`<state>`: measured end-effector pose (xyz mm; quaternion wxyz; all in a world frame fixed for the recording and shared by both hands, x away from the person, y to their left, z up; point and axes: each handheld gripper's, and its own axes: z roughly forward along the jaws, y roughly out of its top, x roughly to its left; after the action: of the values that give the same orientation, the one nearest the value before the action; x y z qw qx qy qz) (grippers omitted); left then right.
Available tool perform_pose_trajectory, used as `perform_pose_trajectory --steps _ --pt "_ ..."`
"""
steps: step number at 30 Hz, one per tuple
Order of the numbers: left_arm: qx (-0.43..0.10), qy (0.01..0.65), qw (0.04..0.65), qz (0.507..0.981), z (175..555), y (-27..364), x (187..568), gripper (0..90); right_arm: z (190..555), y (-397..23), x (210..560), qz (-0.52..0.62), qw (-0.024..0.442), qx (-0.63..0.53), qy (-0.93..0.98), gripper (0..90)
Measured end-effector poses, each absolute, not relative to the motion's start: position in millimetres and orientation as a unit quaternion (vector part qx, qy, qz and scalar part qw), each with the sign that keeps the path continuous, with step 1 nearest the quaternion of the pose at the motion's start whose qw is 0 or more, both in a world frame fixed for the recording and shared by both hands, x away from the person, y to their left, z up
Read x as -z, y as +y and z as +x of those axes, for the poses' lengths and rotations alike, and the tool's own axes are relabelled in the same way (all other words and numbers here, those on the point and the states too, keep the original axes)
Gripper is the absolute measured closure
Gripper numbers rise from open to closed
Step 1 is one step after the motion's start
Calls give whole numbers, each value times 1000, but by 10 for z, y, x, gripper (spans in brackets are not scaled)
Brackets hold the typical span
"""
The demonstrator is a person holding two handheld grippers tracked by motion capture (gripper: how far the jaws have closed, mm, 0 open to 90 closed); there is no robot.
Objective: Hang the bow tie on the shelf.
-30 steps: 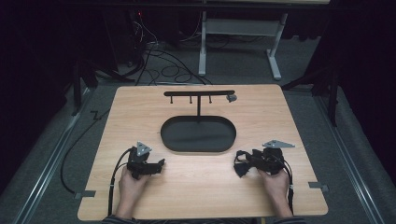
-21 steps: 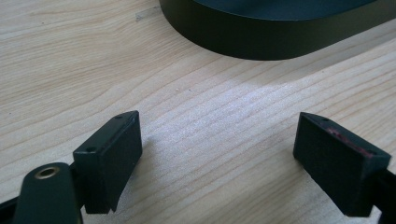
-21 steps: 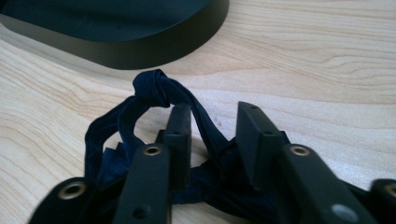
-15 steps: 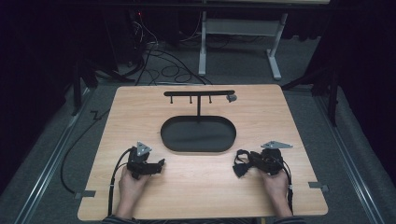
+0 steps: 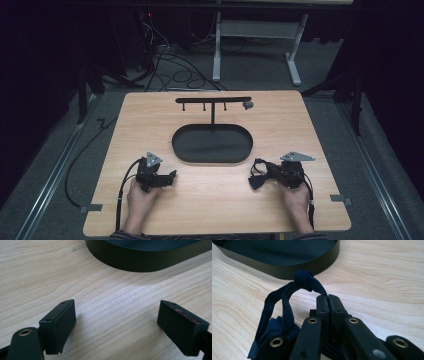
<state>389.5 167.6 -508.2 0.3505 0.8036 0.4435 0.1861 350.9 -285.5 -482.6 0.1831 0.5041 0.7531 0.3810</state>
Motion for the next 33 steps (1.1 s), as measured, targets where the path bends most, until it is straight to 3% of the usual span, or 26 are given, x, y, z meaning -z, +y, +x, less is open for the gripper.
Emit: perform_pose_trajectory --steps 33 --pt "-186 444 351 804 3895 1676 5082 158 3485 -2821 4338 469 212 -427 743 893"
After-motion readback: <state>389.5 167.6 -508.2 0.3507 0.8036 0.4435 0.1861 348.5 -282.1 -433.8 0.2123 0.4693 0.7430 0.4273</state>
